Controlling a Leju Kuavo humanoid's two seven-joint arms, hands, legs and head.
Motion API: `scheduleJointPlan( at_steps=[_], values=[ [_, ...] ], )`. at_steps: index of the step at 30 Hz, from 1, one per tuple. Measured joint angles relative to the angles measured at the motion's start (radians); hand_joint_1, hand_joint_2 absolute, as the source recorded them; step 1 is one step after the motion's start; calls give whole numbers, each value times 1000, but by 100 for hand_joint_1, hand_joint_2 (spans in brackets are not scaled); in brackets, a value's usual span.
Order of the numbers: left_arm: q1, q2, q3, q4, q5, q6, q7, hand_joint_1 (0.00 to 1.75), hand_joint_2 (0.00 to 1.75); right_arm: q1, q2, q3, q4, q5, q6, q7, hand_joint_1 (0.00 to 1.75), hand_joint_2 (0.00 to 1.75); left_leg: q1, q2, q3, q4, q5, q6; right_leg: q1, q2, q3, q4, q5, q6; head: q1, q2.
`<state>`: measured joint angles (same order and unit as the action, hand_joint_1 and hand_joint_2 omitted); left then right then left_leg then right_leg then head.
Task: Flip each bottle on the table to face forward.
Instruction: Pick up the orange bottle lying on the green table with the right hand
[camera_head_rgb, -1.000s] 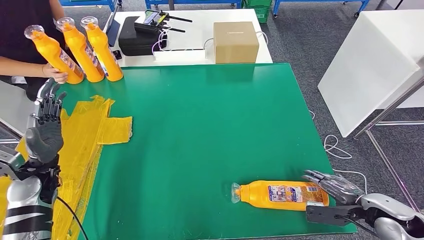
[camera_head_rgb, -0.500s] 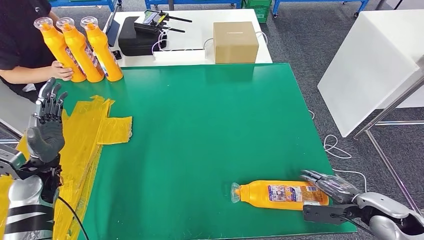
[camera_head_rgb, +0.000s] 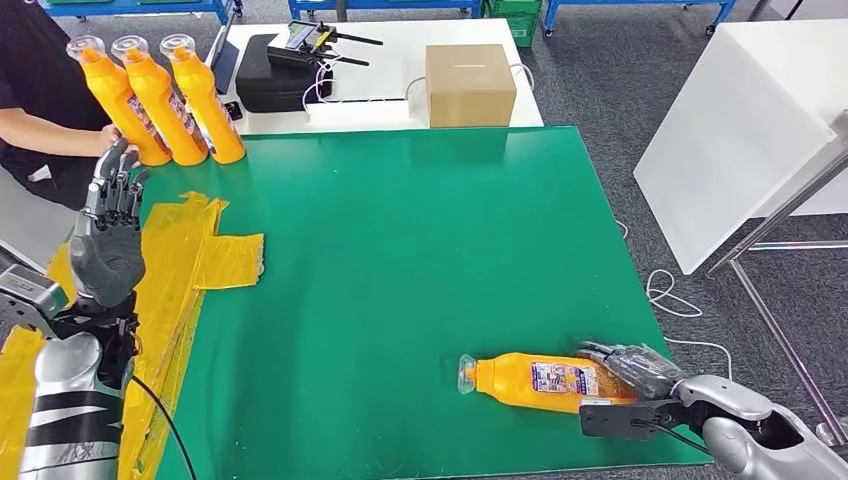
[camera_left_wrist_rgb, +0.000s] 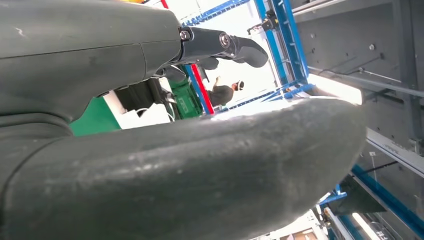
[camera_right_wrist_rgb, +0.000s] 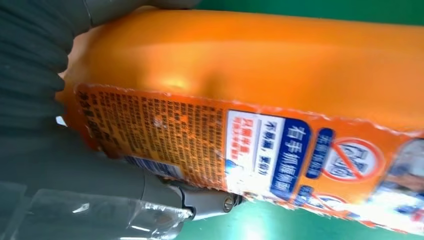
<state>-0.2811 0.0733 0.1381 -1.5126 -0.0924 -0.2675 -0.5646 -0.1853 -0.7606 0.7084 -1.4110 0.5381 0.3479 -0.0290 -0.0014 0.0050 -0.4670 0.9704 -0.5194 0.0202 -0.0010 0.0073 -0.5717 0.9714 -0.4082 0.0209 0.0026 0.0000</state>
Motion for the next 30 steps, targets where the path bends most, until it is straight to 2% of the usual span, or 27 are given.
scheduleJointPlan(
  at_steps=[10,14,16,18,22,26,30],
  values=[
    [-38,-5,-31,30,10,12,16,0,0,-36,20,54,53,-17,-16,3,175,175,0,3,7,0,0,0,0,3,7,0,0,0,0,0],
    [-39,-5,-38,45,59,-5,66,0,0,-18,22,46,53,-65,-60,9,175,175,1,2,7,0,0,0,1,3,7,0,0,0,0,0],
    [-35,-5,-38,56,135,-55,117,0,87,2,28,21,42,-107,-106,-6,175,175,1,2,6,0,0,0,0,3,7,0,0,0,0,0],
    [-15,-5,-37,66,259,-138,160,0,175,27,58,-25,29,-153,-164,-49,175,175,2,3,4,-1,0,0,0,3,7,0,0,0,0,0],
    [78,-19,-50,63,476,-282,195,0,175,54,207,-153,-5,-211,-252,-141,175,175,2,8,3,-1,-1,-1,0,9,3,1,0,0,-1,0],
    [154,-49,-92,45,571,-309,228,0,175,16,368,-265,-36,-218,-286,-159,175,175,3,5,2,0,0,-1,0,6,1,1,0,0,0,0],
    [165,-81,-145,36,598,-300,241,0,175,-64,504,-321,-23,-225,-287,-152,175,175,3,4,2,0,1,-1,0,6,2,1,0,0,0,0]
  ],
)
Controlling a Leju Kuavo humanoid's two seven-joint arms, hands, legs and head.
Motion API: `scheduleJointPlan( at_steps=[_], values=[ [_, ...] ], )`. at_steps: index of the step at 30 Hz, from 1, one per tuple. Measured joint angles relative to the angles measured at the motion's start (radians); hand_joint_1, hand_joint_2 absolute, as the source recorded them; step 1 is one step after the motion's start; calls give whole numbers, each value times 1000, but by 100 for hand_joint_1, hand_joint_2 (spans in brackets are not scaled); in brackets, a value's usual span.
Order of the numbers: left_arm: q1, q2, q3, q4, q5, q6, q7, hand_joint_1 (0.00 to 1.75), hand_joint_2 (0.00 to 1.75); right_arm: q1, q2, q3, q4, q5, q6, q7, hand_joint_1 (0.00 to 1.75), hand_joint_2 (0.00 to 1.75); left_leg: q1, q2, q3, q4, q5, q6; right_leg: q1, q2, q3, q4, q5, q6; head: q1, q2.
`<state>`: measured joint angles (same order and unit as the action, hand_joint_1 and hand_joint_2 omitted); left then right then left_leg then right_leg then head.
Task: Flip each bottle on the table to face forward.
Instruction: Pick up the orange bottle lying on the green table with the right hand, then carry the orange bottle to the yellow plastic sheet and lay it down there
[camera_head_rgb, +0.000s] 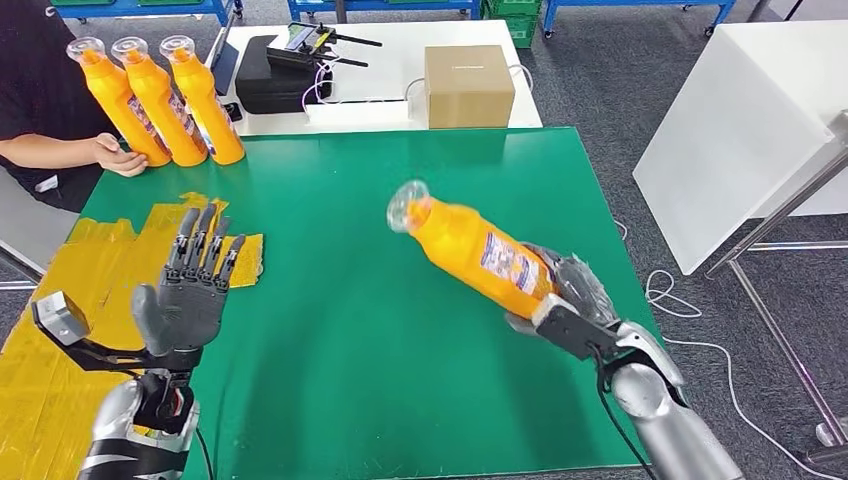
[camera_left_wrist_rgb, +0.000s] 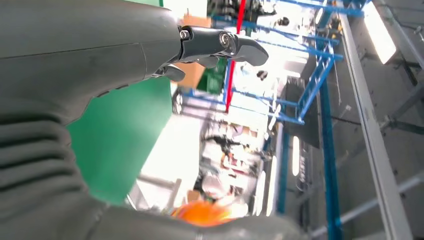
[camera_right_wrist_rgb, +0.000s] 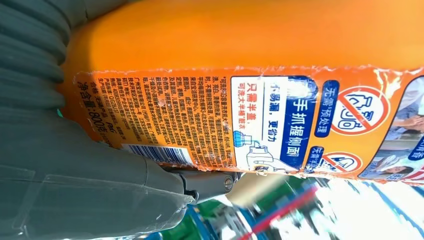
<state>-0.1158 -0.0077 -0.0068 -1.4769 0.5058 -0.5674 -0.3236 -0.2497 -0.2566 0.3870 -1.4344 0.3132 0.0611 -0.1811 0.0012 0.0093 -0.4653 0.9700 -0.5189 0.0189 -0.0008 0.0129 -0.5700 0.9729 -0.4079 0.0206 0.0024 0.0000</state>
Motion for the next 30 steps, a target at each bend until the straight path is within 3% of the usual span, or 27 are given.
scheduleJointPlan(
  at_steps=[15,24,30],
  values=[
    [-50,-66,-151,-5,-26,42,18,0,175,-195,302,-2,206,17,-10,34,175,175,0,-1,-2,0,0,0,0,-2,-1,0,0,0,0,0],
    [-115,-93,-199,32,-33,69,20,0,175,-288,487,147,410,45,-4,50,175,175,0,-2,-3,0,1,-1,1,-2,-3,1,0,0,0,0],
    [-120,-93,-188,47,-47,89,2,0,175,-316,545,217,489,48,-6,52,175,175,0,-2,-3,0,1,-1,1,-2,-3,2,0,0,0,0]
  ],
)
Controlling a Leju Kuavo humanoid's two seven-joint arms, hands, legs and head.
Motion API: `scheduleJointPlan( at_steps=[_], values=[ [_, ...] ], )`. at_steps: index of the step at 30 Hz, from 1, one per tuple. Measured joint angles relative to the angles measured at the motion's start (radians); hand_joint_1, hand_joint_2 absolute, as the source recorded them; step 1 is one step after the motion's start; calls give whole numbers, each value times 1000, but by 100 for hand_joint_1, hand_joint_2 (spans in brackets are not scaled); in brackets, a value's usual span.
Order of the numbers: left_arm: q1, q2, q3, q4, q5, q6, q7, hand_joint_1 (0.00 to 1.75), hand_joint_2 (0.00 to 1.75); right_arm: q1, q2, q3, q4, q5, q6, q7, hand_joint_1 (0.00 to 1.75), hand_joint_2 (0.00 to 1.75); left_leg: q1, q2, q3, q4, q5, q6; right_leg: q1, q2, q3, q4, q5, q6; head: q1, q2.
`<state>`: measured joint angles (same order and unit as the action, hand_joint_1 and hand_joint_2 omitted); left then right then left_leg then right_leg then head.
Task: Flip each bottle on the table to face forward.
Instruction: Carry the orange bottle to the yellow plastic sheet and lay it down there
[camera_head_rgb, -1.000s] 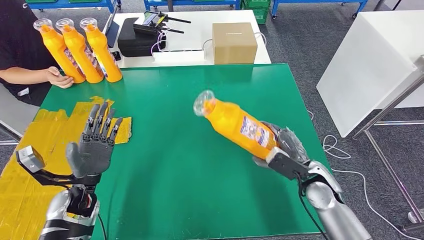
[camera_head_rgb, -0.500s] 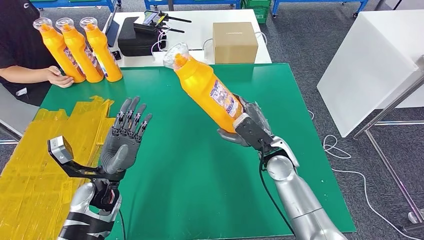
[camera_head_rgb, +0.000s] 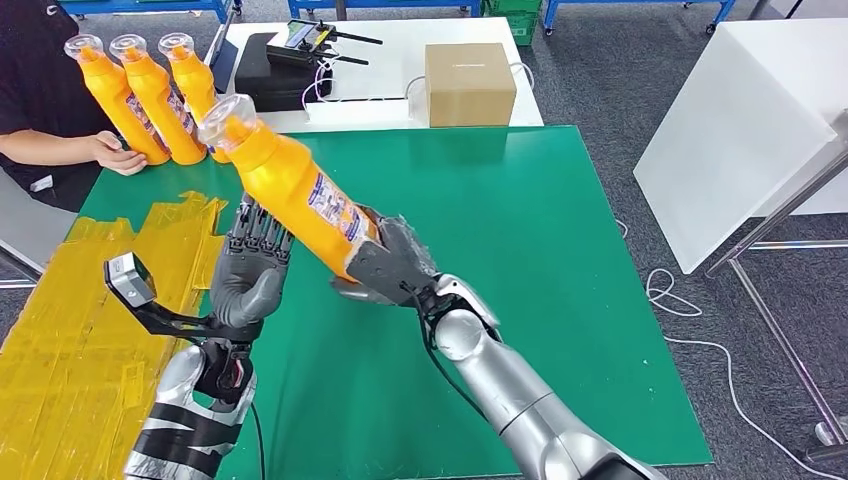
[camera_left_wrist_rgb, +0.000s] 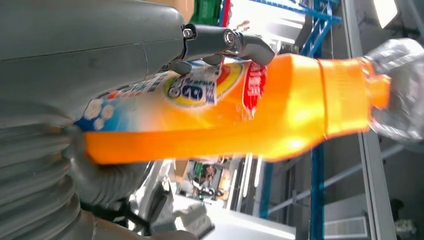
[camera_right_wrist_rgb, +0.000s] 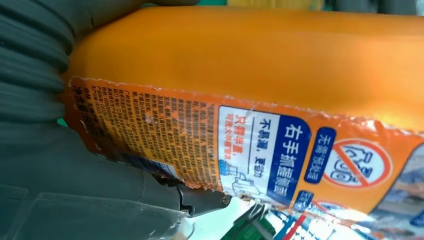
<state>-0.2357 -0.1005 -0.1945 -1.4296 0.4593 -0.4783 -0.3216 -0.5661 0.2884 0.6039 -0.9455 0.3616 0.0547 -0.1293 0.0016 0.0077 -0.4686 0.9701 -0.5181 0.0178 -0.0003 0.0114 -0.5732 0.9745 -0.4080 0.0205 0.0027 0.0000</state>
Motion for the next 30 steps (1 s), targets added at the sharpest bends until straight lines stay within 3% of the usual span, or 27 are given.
scheduleJointPlan(
  at_steps=[6,14,20,24,30],
  values=[
    [-4,3,19,18,-5,8,-2,0,175,-4,41,97,44,10,5,-3,175,175,0,0,-1,0,0,0,0,0,-1,0,0,0,0,0],
    [4,17,36,34,-26,17,-9,0,175,-22,51,221,78,-55,4,26,175,175,0,0,0,0,0,0,0,0,-1,0,0,0,0,0],
    [10,25,40,35,-29,18,-10,4,175,-42,51,258,101,-75,1,32,175,175,0,0,0,0,0,0,0,0,-1,0,0,0,0,0],
    [10,28,40,41,-51,28,-17,175,175,-53,50,288,119,-112,-2,41,175,175,0,0,0,0,0,0,0,0,-1,0,0,0,0,0],
    [13,29,42,43,-97,43,-44,175,175,-77,48,352,156,-173,-33,43,175,175,0,1,0,0,0,0,0,0,-1,0,0,0,0,0]
  ],
)
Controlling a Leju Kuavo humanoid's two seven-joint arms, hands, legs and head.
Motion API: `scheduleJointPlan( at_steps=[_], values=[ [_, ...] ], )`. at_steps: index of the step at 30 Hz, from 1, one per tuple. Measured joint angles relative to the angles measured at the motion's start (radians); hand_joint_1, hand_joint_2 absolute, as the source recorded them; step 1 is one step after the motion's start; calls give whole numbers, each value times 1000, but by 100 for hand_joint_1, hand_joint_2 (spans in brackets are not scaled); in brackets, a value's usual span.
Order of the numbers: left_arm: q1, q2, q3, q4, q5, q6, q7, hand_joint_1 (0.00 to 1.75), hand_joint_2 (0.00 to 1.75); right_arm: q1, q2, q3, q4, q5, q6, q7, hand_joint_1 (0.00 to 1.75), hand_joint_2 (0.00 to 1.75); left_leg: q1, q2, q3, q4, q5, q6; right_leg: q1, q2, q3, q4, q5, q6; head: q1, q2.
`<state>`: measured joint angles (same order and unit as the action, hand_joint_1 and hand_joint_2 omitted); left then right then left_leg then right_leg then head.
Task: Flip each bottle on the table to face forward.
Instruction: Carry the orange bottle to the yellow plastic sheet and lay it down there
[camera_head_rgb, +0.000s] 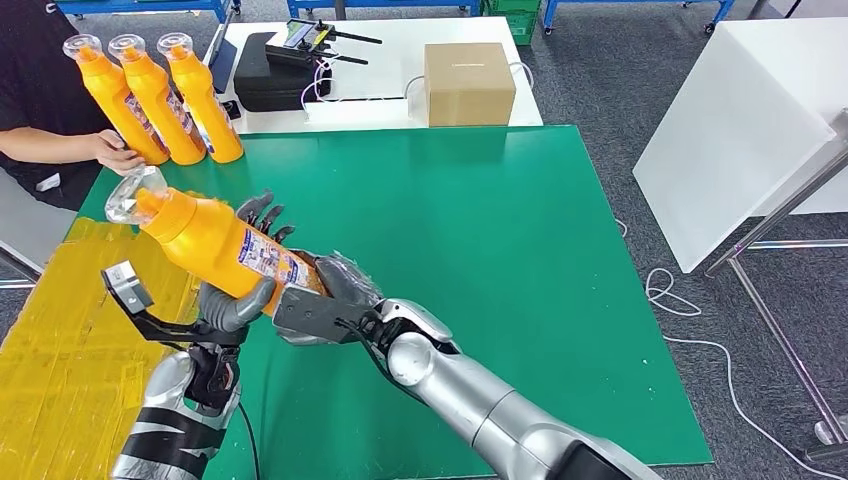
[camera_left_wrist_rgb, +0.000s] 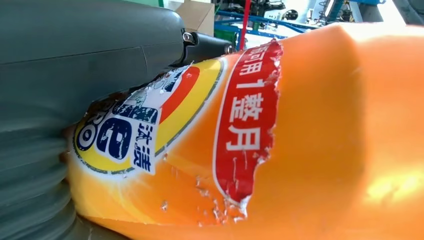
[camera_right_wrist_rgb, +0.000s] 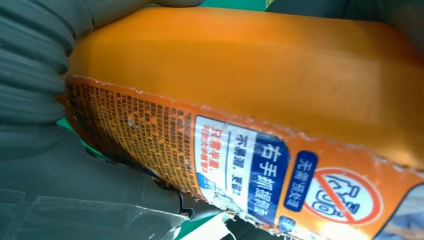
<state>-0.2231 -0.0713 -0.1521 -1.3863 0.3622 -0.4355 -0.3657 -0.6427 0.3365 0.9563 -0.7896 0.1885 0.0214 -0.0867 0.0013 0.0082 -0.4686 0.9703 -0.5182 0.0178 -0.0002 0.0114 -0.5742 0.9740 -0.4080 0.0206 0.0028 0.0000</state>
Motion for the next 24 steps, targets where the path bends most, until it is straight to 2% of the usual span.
scheduleJointPlan(
  at_steps=[17,18,20,22,24],
  values=[
    [12,0,3,0,-23,2,-19,175,175,-15,1,25,63,0,-11,-39,175,175,0,0,0,0,0,0,0,0,0,0,0,0,0,0],
    [13,0,3,0,-25,2,-20,175,175,-15,1,23,66,4,-14,-42,170,175,0,0,0,0,0,0,0,0,0,0,0,0,0,0],
    [13,0,3,0,-31,2,-23,175,175,-14,2,16,73,17,-22,-48,88,175,0,0,0,0,0,0,0,0,0,0,0,0,0,0],
    [11,0,5,0,-49,6,-27,175,175,-11,1,8,79,41,-44,-55,6,87,0,0,0,0,0,0,0,0,0,0,0,0,0,0],
    [7,1,6,-4,-82,17,-32,175,175,-6,-3,-2,82,78,-70,-61,0,0,0,0,0,0,0,0,0,0,0,0,0,0,0,0]
  ],
)
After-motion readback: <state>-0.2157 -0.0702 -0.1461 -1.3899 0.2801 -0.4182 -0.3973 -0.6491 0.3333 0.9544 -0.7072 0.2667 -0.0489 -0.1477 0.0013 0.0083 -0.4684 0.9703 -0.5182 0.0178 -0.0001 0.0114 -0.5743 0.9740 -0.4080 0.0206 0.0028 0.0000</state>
